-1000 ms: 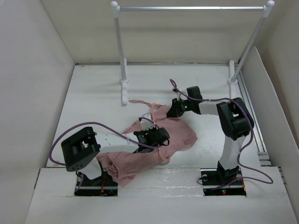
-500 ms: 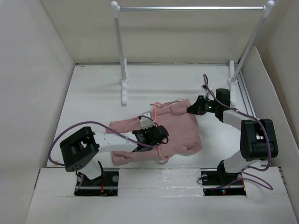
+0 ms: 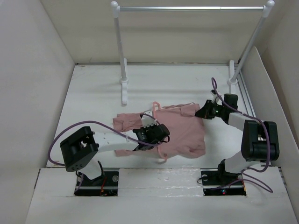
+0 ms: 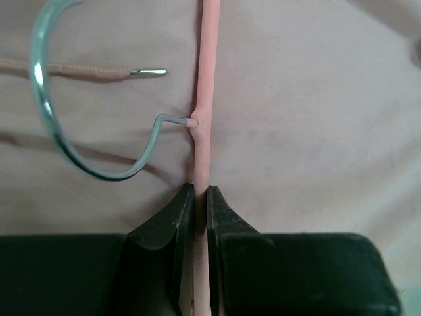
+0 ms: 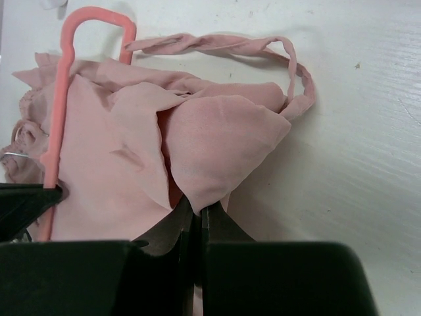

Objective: Place the trousers on the hanger

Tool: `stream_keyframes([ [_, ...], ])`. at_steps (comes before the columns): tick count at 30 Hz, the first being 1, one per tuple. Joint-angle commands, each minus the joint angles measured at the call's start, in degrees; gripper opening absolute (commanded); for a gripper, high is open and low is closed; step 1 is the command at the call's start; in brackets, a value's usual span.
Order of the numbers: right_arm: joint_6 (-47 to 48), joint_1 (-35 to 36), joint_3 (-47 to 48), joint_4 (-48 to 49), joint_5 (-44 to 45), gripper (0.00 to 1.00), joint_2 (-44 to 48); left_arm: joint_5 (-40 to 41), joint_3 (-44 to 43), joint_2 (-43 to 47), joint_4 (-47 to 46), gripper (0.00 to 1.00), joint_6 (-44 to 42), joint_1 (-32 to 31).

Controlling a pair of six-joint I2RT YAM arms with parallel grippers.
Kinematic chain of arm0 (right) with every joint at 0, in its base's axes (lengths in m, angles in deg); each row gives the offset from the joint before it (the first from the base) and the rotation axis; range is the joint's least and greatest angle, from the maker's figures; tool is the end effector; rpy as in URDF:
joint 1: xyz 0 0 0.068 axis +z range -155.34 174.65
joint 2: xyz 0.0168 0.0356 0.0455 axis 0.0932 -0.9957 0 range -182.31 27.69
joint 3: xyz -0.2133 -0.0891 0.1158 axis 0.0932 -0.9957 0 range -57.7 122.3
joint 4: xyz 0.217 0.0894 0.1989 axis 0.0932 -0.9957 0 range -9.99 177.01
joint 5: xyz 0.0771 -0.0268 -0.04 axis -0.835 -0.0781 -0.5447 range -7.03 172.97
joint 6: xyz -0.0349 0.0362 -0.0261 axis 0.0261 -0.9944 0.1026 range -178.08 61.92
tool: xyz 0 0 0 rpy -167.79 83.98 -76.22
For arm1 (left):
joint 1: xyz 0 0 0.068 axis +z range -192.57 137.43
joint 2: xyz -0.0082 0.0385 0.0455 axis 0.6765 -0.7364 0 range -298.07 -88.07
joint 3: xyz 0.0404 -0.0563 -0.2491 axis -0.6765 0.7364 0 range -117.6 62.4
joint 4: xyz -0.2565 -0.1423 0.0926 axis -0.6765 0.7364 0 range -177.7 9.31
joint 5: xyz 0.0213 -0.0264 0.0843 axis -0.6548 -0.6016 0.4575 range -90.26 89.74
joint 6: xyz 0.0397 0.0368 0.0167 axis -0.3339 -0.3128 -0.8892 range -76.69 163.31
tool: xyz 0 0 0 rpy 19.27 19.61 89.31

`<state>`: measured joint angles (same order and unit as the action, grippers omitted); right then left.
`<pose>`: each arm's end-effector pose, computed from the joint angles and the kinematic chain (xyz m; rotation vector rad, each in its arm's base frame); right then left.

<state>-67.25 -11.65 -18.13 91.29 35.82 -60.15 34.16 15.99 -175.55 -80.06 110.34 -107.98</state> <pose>0.3248 -0.0067 0.1131 -0.1070 2.2209 0.9771 0.1620 -0.3000 0.1346 -0.2974 2.2688 -0.4997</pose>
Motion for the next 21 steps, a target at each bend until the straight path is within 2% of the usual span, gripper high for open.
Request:
stream_keyframes([
  [1, 2.93, -0.46, 1.21, 0.74, 2.33, 0.00, -0.41, 4.43, -5.77, -0.14, 5.27, 0.00, -5.41, -0.07],
  [7, 3.54, 1.20, 1.82, -0.40, 4.44, 0.00, -2.52, 8.65, -15.18, -4.10, 11.52, 0.00, -9.10, -3.93],
  [11, 3.02, 1.74, 2.00, -0.32, 5.84, 0.01, -2.17, 9.79, -16.51, -4.27, 13.19, 0.00, -8.75, -3.94],
  [14, 2.93, 1.74, 2.00, -1.19, 6.90, 0.07, -1.55, 10.84, -18.44, -4.80, 16.61, 0.00, -7.61, -3.94],
  [17, 2.93, 2.26, 2.00, -2.51, 7.25, 0.33, 0.64, 11.46, -20.12, -3.40, 17.94, 0.00, -8.22, -4.46],
  [18, 3.02, 2.26, 2.26, -3.73, 7.34, 0.47, 1.69, 11.73, -20.73, -2.96, 18.46, 0.00, -8.66, -4.47],
  [20, 2.93, 2.26, 2.70, -6.01, 6.91, 0.57, 6.34, 11.99, -23.98, -1.90, 20.04, 0.00, -9.62, -4.99],
  [21, 2.75, 2.87, 3.05, -7.86, 6.73, 0.65, 8.27, 12.60, -25.47, -1.55, 21.53, 0.00, -10.07, -4.99],
])
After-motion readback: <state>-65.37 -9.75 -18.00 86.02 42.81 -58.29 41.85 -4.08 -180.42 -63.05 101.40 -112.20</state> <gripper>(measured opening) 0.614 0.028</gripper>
